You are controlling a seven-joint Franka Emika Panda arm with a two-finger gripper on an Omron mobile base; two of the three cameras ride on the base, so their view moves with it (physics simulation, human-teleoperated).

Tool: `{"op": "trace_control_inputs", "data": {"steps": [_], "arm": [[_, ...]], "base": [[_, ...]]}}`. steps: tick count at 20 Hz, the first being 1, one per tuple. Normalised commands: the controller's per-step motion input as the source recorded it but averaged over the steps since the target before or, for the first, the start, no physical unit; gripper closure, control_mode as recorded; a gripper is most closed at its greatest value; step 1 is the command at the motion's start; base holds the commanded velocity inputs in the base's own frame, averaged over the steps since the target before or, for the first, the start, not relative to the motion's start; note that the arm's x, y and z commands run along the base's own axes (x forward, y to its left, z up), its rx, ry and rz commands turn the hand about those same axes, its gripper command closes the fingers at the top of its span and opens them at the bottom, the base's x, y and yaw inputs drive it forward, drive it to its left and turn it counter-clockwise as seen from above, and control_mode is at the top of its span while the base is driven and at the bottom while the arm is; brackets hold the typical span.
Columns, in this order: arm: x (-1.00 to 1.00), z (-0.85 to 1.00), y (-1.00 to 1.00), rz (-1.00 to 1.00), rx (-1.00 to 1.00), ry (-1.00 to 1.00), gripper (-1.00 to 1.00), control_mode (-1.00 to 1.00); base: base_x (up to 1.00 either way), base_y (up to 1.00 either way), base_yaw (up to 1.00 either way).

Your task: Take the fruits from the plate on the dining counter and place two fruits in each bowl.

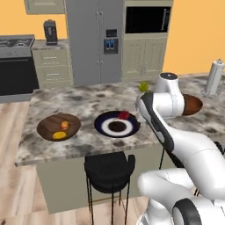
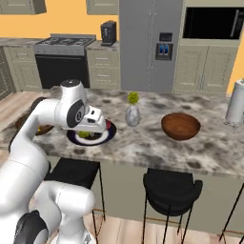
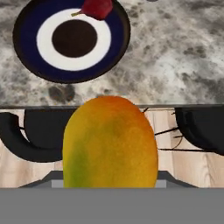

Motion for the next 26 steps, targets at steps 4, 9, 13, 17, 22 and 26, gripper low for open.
{"op": "trace_control_inputs", "data": {"steps": [4,9,13,17,22,26], "arm": [[0.0,0.0,0.0,0.0,0.0,0.0,1.0,1.0],[0.0,0.0,0.0,0.0,0.0,0.0,1.0,1.0],[0.0,0.0,0.0,0.0,0.0,0.0,1.0,1.0],[0.0,0.0,0.0,0.0,0.0,0.0,1.0,1.0],[0.0,0.0,0.0,0.0,0.0,0.0,1.0,1.0],[0.0,0.0,0.0,0.0,0.0,0.0,1.0,1.0]], "base": [[0.18,-0.95,-0.05],[0.24,-0.5,-0.03],[0.01,0.33,-0.05],[0.29,0.36,0.0],[0.61,0.01,0.0],[0.67,0.0,0.05]]}}
